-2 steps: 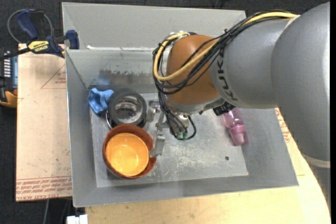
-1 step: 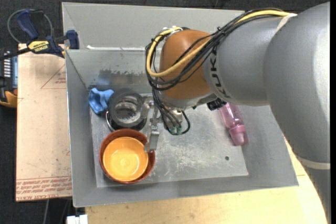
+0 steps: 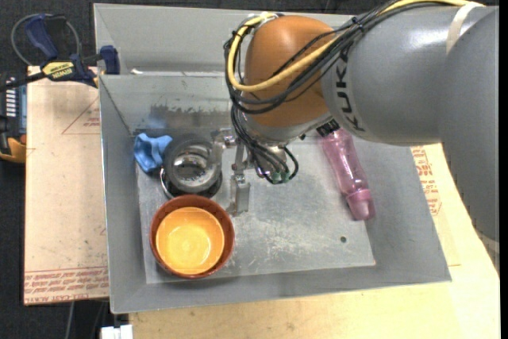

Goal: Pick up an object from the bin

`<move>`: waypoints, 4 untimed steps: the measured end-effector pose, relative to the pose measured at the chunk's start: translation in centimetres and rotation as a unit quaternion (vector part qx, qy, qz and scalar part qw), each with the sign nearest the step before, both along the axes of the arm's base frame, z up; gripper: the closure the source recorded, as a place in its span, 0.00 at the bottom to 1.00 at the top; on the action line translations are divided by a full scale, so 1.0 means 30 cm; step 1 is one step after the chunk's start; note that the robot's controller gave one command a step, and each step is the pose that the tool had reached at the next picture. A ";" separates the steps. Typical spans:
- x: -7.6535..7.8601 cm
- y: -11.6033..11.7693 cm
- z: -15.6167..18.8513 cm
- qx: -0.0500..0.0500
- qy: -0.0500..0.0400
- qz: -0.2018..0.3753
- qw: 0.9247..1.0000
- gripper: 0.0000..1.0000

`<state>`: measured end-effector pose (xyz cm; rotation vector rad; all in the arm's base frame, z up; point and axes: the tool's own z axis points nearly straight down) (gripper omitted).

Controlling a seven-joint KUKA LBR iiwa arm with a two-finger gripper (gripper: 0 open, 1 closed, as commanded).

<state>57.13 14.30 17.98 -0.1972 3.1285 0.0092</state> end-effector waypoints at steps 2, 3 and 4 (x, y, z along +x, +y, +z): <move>-0.091 -0.033 -0.215 0.000 0.002 0.021 1.000 0.00; -0.097 0.066 -0.259 0.002 -0.004 0.004 1.000 0.00; -0.059 0.011 -0.179 0.002 0.002 -0.005 1.000 0.00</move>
Offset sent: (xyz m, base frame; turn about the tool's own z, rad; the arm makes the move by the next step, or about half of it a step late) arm -0.0265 -0.0106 -0.0626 -0.0438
